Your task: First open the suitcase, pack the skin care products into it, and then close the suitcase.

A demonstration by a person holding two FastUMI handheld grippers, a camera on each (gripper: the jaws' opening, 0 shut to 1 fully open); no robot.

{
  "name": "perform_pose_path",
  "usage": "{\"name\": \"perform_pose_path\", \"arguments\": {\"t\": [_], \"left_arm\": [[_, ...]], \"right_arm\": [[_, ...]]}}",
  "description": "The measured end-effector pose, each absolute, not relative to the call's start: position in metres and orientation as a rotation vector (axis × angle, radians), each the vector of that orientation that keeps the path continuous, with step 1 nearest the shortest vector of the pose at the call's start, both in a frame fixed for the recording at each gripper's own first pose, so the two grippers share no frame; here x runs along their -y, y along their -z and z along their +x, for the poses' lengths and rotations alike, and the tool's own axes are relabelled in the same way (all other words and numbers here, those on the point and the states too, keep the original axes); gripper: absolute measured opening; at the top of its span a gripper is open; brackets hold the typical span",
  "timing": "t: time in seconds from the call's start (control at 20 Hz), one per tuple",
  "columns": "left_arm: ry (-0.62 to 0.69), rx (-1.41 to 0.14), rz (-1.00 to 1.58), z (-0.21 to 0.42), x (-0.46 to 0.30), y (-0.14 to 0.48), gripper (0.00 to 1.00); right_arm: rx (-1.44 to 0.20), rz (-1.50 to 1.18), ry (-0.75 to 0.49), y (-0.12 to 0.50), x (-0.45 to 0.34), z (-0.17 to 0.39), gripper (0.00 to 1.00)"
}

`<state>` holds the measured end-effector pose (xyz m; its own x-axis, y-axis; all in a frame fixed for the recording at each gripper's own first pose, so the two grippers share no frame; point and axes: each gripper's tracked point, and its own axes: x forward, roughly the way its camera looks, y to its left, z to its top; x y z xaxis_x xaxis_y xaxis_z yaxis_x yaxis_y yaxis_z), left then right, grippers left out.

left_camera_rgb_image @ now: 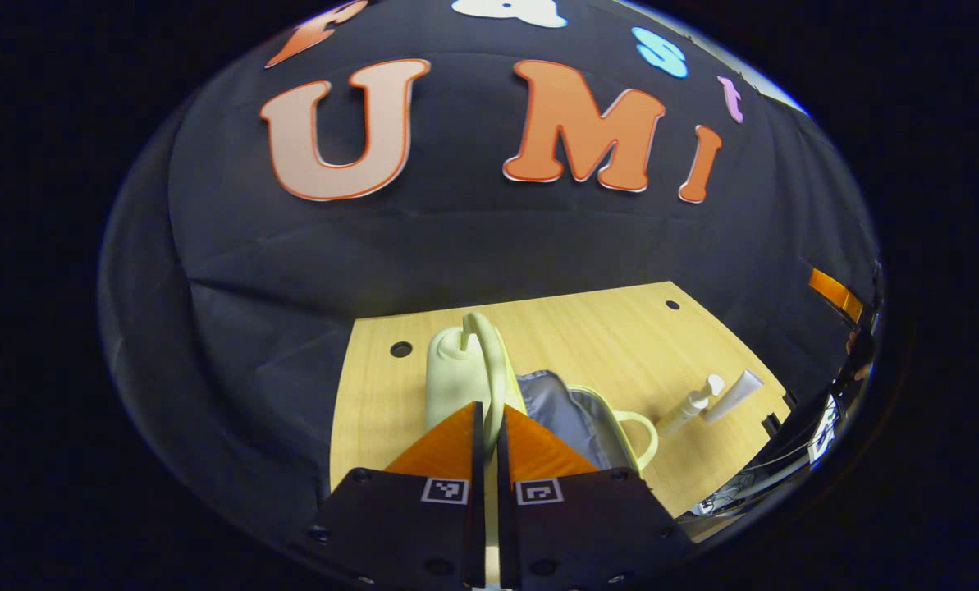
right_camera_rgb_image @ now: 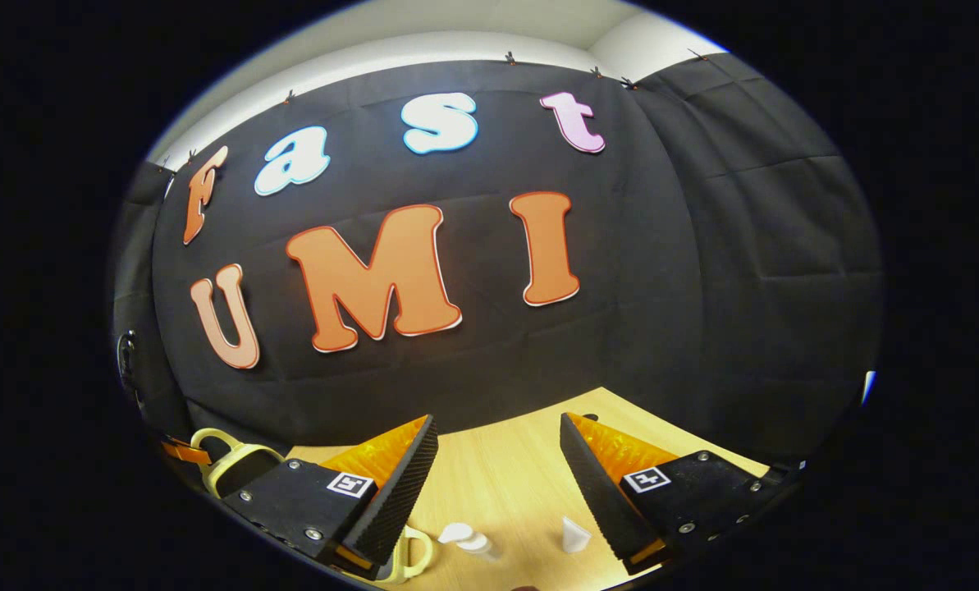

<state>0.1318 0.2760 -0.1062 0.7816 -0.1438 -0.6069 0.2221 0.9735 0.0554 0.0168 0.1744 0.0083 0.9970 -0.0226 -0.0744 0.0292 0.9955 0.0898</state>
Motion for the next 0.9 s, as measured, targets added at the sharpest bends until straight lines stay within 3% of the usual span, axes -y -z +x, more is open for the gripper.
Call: {"name": "perform_pose_path", "arguments": {"t": [0.15, 0.2, 0.25, 0.35, 0.45, 0.5, 0.9], "left_arm": [[0.146, -0.648, 0.078, 0.137, -0.342, 0.119, 0.04], [0.121, -0.657, 0.064, 0.140, -0.365, 0.127, 0.04], [0.096, -0.666, 0.050, 0.137, -0.387, 0.136, 0.04], [0.057, -0.695, 0.007, 0.132, -0.424, 0.161, 0.04], [0.033, -0.726, -0.037, 0.128, -0.454, 0.190, 0.04], [0.019, -0.745, -0.065, 0.125, -0.467, 0.206, 0.04], [-0.041, -0.897, -0.220, 0.103, -0.523, 0.336, 0.04]], "right_arm": [[-0.060, 0.086, 0.006, -0.015, -0.195, 0.013, 0.95], [-0.060, 0.082, 0.002, -0.017, -0.200, 0.013, 1.00], [-0.064, 0.079, -0.003, -0.017, -0.205, 0.013, 0.95], [-0.070, 0.084, -0.011, -0.017, -0.213, 0.013, 0.95], [-0.070, 0.076, -0.013, -0.017, -0.220, 0.015, 1.00], [-0.074, 0.068, -0.011, -0.015, -0.223, 0.016, 0.95], [-0.120, 0.025, 0.012, 0.007, -0.230, 0.023, 0.95]]}}
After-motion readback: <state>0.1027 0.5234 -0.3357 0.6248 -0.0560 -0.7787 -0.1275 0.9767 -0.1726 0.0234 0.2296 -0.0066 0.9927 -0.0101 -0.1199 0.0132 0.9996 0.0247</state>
